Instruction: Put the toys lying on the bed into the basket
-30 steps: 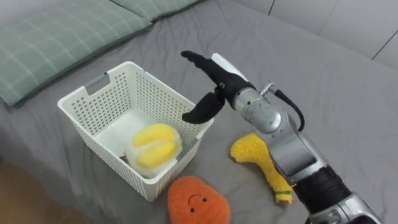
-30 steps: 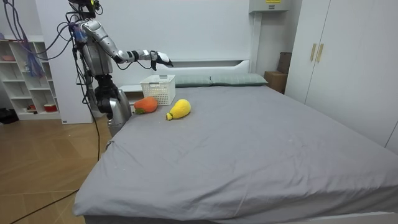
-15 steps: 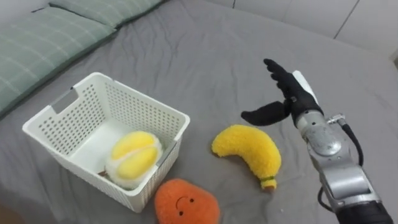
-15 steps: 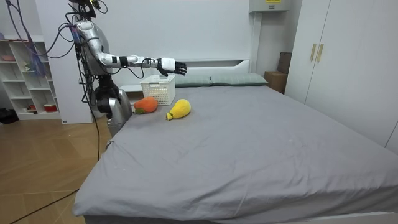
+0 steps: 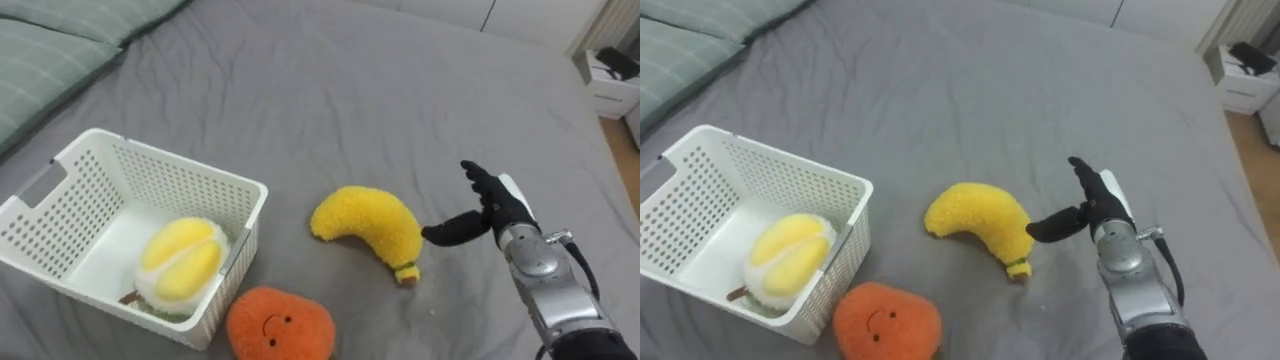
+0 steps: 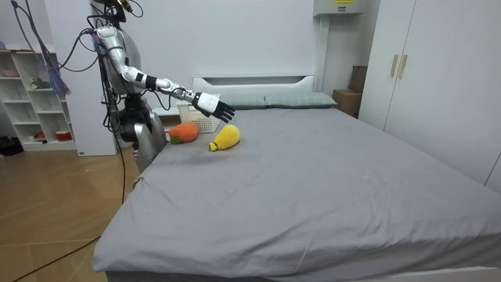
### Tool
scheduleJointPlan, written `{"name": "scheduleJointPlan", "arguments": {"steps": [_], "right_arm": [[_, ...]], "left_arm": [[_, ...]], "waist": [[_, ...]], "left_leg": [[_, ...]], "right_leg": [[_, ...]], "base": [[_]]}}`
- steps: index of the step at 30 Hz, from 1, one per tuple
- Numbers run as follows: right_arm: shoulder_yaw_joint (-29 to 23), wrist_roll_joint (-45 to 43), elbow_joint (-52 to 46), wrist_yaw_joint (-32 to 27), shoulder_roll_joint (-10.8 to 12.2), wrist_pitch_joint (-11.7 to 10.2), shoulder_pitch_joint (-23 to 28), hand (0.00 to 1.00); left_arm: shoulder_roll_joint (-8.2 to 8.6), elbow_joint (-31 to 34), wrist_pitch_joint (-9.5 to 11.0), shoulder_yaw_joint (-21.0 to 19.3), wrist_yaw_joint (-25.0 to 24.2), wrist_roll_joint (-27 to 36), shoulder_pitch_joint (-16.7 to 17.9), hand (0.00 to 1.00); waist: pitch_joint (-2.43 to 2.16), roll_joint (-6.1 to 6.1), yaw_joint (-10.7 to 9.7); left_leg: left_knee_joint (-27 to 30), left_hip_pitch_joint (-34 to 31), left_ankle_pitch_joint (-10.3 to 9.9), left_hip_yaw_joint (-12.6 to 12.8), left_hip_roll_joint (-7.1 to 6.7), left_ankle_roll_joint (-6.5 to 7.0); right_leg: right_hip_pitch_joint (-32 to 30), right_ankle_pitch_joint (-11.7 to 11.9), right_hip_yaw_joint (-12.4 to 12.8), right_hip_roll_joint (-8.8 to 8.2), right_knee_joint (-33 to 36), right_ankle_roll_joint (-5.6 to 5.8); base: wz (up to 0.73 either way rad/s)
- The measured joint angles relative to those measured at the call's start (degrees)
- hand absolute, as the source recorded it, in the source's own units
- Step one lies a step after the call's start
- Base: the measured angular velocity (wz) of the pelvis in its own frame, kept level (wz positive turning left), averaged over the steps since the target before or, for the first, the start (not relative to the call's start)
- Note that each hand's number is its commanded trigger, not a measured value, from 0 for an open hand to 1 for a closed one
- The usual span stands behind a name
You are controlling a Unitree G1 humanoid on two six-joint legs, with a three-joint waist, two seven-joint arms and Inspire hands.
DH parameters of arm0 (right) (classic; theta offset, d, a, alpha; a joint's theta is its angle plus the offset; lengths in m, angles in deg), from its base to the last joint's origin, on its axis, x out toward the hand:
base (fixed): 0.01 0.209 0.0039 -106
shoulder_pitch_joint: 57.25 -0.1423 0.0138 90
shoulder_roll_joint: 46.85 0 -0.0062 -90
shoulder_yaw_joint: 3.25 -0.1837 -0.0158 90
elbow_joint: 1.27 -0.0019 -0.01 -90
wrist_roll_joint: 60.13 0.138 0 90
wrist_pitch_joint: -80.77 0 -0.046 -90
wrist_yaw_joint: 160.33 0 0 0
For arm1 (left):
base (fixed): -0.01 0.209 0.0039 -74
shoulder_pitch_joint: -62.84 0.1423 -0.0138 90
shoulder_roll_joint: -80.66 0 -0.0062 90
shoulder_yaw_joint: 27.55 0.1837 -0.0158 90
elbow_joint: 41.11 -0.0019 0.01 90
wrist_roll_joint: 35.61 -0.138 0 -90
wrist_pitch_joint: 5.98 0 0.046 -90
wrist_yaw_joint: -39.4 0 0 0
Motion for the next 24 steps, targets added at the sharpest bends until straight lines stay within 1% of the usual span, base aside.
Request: {"name": "scheduleJointPlan", "arguments": {"steps": [1, 3, 4, 7, 8, 9, 11, 14, 15, 17, 19, 20, 24], "right_arm": [[0.2, 0.0, 2.2, -0.1, 0.0, -0.5, -1.4, 0.0], [1.2, 0.0, 5.2, -0.3, 0.0, -1.2, -3.2, 0.0], [2.1, 0.0, 6.4, -0.4, -0.1, -1.3, -3.9, 0.0], [2.6, 0.7, 9.2, -0.9, -0.1, -2.8, -5.3, 0.0], [3.2, 1.4, 10.2, -1.0, -0.1, -3.0, -6.0, 0.0], [3.4, 2.1, 10.7, -1.0, -0.1, -3.1, -6.4, 0.0], [4.1, 3.3, 13.6, -1.0, -0.1, -4.1, -9.1, 0.0], [4.2, 4.8, 17.0, -0.7, -0.2, -5.1, -12.0, 0.0], [4.2, 4.9, 17.3, -0.7, -0.2, -5.3, -12.2, 0.0], [4.2, 5.2, 17.9, -0.3, -0.3, -5.8, -12.7, 0.0], [4.3, 5.4, 18.2, -0.3, -0.3, -6.2, -13.3, 0.0], [4.3, 6.1, 18.3, -0.3, -0.5, -6.2, -13.7, 0.0], [4.5, 9.7, 18.3, -0.3, -1.6, -6.3, -14.1, 0.0]], "left_arm": [[-0.25, 0.0, 0.2, 0.7, 0.0, 1.2, -0.3, 0.0], [-0.41, -0.1, 0.7, 1.7, 0.0, 1.8, -0.9, 0.0], [-0.47, -0.1, 1.3, 2.3, 0.0, 2.1, -1.1, 0.0], [-0.51, -1.8, 2.4, 3.6, 0.1, 3.1, -2.8, 0.0], [-0.5, -2.3, 2.4, 3.8, 0.1, 3.5, -3.3, 0.0], [-0.5, -2.3, 2.5, 4.0, 0.1, 3.8, -3.4, 0.0], [-0.43, -2.6, 2.9, 4.4, 0.1, 4.5, -4.1, 0.0], [-0.42, -5.4, 3.6, 4.5, 0.1, 7.3, -6.0, 0.0], [-0.42, -5.9, 3.9, 4.5, 0.1, 7.9, -6.3, 0.0], [-0.42, -7.8, 4.5, 4.7, 0.1, 9.6, -7.5, 0.0], [-0.42, -9.0, 5.2, 4.9, 0.2, 9.9, -8.2, 0.0], [-0.42, -9.4, 5.3, 5.0, 0.4, 10.8, -8.4, 0.0], [-0.49, -11.2, 6.0, 6.1, 1.4, 10.8, -9.5, 0.0]], "waist": [[0.13, 0.24, 0.0], [0.11, 0.31, 0.0], [0.12, 0.34, 0.3], [0.26, 0.61, 1.7], [0.42, 0.82, 2.3], [0.43, 0.92, 2.4], [0.7, 1.35, 3.0], [0.95, 1.67, 3.8], [1.02, 1.68, 4.0], [1.21, 1.59, 4.6], [1.3, 1.47, 4.6], [1.33, 1.43, 4.5], [1.44, 1.31, 4.7]], "left_leg": [[0.3, -1.1, 0.1, 0.1, 0.04, -0.01], [0.4, -2.5, 0.3, 0.1, 0.12, -0.06], [0.7, -3.4, 0.4, 0.2, 0.19, -0.11], [1.1, -5.5, 0.5, 0.2, 0.41, -0.22], [1.2, -6.0, 0.5, 0.2, 0.51, -0.28], [1.3, -6.5, 0.5, 0.1, 0.54, -0.3], [1.5, -8.4, 0.6, 0.0, 0.57, -0.41], [2.1, -10.2, 0.6, 0.0, 0.58, -0.42], [2.2, -10.4, 0.6, -0.1, 0.57, -0.42], [2.2, -11.0, 0.6, -0.3, 0.52, -0.41], [2.3, -11.9, 0.6, -0.8, 0.44, -0.39], [2.6, -12.5, 0.6, -1.0, 0.38, -0.39], [3.0, -13.3, 0.6, -1.7, 0.28, -0.38]], "right_leg": [[-1.1, 0.1, 0.0, -0.01, 0.2, -0.12], [-2.6, 0.2, 0.0, 0.0, 0.4, -0.25], [-3.7, 0.2, -0.1, 0.0, 0.8, -0.26], [-5.7, 0.2, -0.3, 0.15, 0.9, -0.3], [-6.2, 0.2, -0.5, 0.17, 0.9, -0.3], [-6.6, 0.2, -0.7, 0.16, 0.9, -0.3], [-8.3, 0.2, -1.1, 0.06, 1.1, -0.36], [-10.1, 0.2, -1.5, -0.04, 1.8, -0.39], [-10.3, 0.2, -1.7, -0.07, 1.8, -0.39], [-10.8, 0.2, -3.0, -0.25, 1.8, -0.39], [-11.4, 0.2, -3.3, -0.3, 1.9, -0.39], [-11.8, 0.2, -3.6, -0.32, 1.9, -0.39], [-12.0, 0.2, -4.5, -0.37, 1.9, -0.39]], "base": [[-0.04], [-0.02], [0.0], [0.0], [0.05], [0.06], [0.07], [0.05], [0.03], [0.06], [0.09], [0.1], [0.13]]}}
